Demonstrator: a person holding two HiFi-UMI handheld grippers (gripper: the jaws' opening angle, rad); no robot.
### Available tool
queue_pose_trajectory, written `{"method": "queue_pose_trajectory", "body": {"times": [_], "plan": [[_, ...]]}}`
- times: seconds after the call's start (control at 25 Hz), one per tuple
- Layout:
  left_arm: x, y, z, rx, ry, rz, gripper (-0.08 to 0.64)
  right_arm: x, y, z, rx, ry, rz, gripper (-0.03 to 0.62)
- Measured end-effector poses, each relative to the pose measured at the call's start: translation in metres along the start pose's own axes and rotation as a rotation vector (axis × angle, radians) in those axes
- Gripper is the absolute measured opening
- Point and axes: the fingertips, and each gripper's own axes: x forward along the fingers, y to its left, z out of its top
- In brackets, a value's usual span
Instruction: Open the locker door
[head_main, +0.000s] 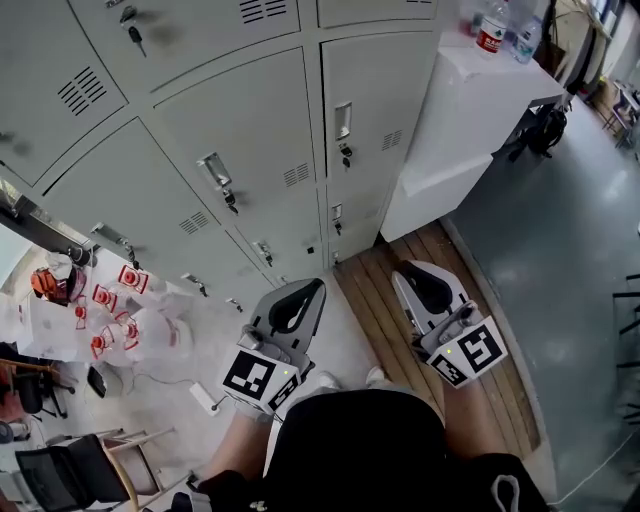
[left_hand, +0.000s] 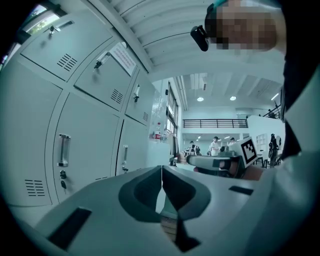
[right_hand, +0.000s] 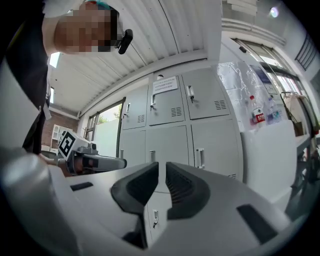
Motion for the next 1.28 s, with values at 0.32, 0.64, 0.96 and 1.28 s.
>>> {"method": "queue_pose_trajectory", "body": {"times": [0.32,0.64,0.96,1.28], "plan": [[-0.032,0.042,-0.011,-0.032,0.005,0.037,0.023,0.029,0.008,-0.009,0.010,0.016,-0.040,0.060],[-0.008,0.070,-0.016,-0.041,0.025,0.076,0.023,0.059,-0.026,-0.017,0.036,0.014,-0.037,0.060],[0.049,0.102,-0.009,-0.021,0.049,0.156,0.023,0.113,-0.100,-0.022,0.062,-0.002,0.014,0.060],[0.090,0.124,-0.001,-0.009,0.068,0.269,0.023,0.167,-0.156,-0.033,0.063,0.018,0.097,0.060]]}}
